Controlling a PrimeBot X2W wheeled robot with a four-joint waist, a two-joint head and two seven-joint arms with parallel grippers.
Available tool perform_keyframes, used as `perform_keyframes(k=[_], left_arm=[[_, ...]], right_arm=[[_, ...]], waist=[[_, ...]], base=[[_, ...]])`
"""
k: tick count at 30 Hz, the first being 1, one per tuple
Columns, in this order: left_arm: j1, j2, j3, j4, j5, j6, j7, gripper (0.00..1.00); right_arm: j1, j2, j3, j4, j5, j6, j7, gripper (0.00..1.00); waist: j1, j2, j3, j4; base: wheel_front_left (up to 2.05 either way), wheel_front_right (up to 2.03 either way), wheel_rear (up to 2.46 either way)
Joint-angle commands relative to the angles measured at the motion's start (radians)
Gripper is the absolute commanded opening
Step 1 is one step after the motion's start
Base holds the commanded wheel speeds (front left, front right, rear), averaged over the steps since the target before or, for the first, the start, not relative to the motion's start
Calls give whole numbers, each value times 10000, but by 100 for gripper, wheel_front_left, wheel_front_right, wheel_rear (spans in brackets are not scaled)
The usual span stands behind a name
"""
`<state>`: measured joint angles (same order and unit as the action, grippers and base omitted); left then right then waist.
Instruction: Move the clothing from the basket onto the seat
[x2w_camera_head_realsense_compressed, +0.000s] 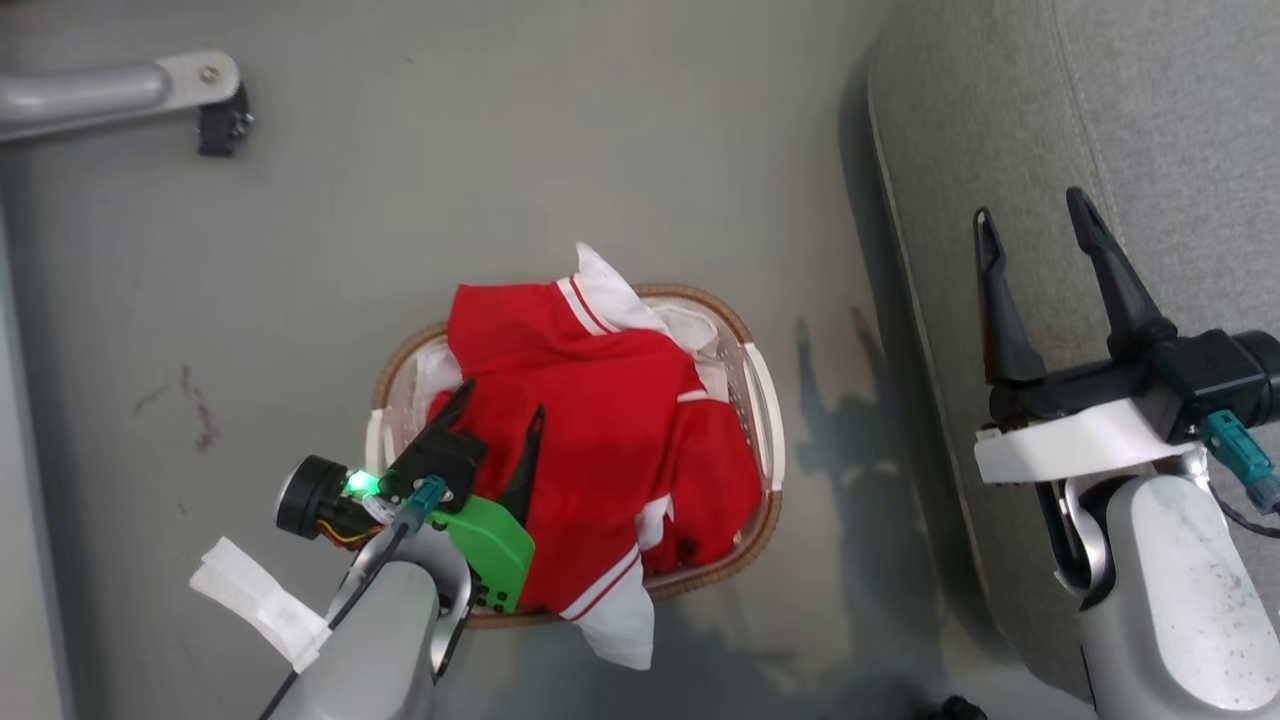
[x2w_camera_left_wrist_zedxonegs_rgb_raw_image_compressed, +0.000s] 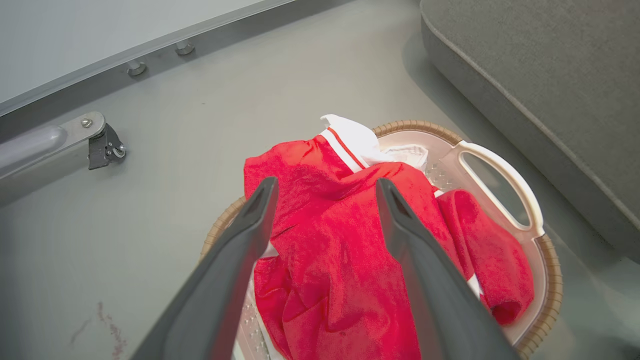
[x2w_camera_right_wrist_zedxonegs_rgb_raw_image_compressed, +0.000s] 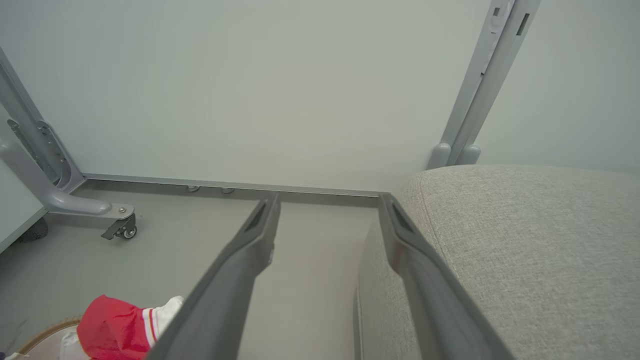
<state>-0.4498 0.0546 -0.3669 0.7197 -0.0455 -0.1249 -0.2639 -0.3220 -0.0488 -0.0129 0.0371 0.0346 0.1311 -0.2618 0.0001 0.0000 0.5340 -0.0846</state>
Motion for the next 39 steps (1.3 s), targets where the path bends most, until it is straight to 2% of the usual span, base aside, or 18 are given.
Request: perform_keyframes(k=[1,11,21,32,33,34,35,36,38,39], left_arm=[[-332,159,-52,244,72,-45,-10,100],[-1610,502,-597,2150,415,-48,-10,100],[-2787,648,-679,3970,502,426,-10,100],[-3625,615,-954,5310,441,326,614,100],[-3655,602,-956,5349,406,303,717,86],[-3680,589,-959,5394,366,294,822,47],[-3696,582,-962,5427,344,280,927,38],[-3694,575,-979,5460,316,280,1022,18],[-3660,553,-1003,5521,258,257,1223,0],[-3643,543,-1003,5542,233,245,1285,0]], right_arm=[[-237,-28,36,-131,129,-6,-49,100],[-784,-28,250,-550,633,-6,-48,100],[-849,-28,516,-746,1104,-6,-48,100],[-960,-29,622,-732,1464,-6,-48,100],[-966,-29,623,-722,1466,-6,-48,100],[-969,-29,632,-709,1489,-6,-49,100],[-970,-29,638,-697,1502,-6,-49,100],[-960,-29,646,-689,1512,-6,-48,100],[-932,-29,652,-668,1520,-6,-48,100],[-921,-29,655,-658,1516,-6,-48,100]], waist=[[-1,0,1152,-704],[-1,0,2221,-1207],[-1,0,2739,-1532],[-1,0,3018,-1822],[-1,0,3021,-1834],[-1,0,3020,-1850],[-1,0,3013,-1862],[-1,0,2999,-1874],[-1,0,2959,-1884],[-1,0,2939,-1884]], base=[[0,0,0],[0,0,0],[0,0,0],[0,0,0],[0,0,0],[0,0,0],[0,0,0],[0,0,0],[0,0,0],[0,0,0]])
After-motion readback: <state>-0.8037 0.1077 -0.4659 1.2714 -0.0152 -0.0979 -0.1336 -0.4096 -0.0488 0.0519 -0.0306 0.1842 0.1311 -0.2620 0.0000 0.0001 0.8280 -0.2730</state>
